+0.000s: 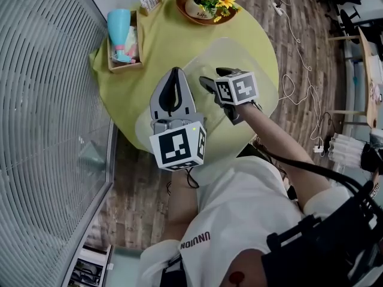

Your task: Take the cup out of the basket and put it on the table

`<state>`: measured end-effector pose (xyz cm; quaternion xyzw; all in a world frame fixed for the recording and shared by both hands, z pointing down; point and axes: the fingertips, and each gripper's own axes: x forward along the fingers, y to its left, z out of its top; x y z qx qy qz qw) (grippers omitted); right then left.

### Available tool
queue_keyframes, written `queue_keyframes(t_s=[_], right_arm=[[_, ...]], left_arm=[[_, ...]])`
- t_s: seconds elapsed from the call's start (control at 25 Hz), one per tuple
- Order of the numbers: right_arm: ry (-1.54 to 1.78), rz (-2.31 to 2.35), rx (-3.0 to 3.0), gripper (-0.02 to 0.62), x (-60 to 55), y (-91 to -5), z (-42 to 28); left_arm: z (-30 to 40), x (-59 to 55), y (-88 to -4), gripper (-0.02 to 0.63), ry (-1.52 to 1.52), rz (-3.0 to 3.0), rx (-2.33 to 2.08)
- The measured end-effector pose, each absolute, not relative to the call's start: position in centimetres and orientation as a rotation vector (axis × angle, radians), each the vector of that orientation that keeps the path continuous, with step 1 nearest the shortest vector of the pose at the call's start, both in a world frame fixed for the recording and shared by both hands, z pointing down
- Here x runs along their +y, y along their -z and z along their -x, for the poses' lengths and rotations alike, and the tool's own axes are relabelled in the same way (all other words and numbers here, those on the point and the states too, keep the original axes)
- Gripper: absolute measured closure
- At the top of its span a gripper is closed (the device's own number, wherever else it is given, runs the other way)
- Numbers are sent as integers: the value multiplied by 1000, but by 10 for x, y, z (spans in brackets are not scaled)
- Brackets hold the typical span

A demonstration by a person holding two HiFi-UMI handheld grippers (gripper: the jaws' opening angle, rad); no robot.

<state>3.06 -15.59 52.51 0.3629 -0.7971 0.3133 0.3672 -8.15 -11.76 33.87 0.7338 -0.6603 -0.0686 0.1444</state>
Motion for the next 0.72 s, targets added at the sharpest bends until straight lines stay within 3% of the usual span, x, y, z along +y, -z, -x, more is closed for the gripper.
queue_keyframes(t_s=[0.72], right_arm=[[-817, -888, -1949, 296, -163, -552, -27]], left_arm=[[80, -118, -340, 592, 225, -2104, -1881]])
